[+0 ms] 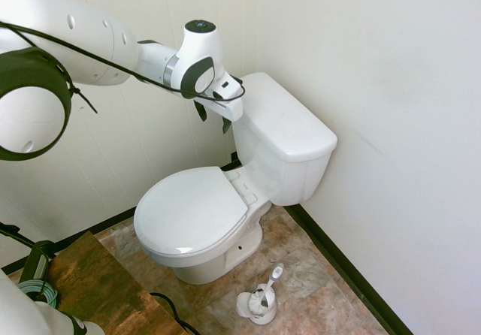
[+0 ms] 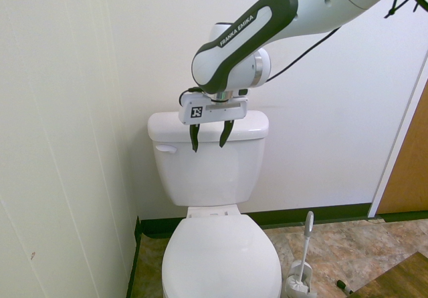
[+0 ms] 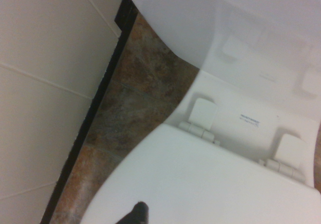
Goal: Flush the toilet
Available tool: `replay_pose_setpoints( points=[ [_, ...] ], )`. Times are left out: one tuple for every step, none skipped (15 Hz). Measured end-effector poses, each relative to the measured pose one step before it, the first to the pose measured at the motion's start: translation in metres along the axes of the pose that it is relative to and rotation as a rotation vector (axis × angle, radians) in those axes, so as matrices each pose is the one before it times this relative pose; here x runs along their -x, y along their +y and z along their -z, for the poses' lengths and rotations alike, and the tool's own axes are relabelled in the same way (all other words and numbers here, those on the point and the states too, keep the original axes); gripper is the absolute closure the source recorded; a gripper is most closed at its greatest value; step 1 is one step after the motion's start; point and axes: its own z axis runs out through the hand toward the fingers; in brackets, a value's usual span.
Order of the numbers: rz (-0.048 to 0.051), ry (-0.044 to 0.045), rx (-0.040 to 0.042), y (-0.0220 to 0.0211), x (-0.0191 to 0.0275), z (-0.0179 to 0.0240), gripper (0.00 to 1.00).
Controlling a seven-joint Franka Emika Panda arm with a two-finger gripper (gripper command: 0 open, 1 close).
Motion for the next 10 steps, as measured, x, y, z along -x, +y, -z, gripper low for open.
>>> replay_pose_setpoints(
  points=[
    [-0.00355,-0.00019,0.00667,-0.00411,0.00059,0.00464,0.0],
    [0.00171,0.00086,0.00212,-0.00007,-0.00014,-0.00067,0.0],
    [0.00441,0.00126,0.00558,-0.00027,-0.00027,-0.00352,0.0],
    [0.00566,0.00333,-0.00154,-0.00273,-0.00025,-0.00462,0.0],
    [0.00696,0.00502,-0.00725,-0.00651,-0.00084,-0.00492,0.0],
    [0.00845,0.00547,-0.00987,-0.00928,-0.00092,-0.00557,0.0],
    [0.00739,0.00471,-0.01189,-0.01086,-0.00149,-0.004,0.0],
    [0.00605,0.00406,-0.01079,-0.0109,-0.00237,-0.00343,1.0],
    [0.00395,0.00558,-0.00944,-0.00986,-0.00318,-0.00321,1.0],
    [0.00444,0.00654,-0.00704,-0.00839,-0.00307,-0.00403,1.0]
  ],
)
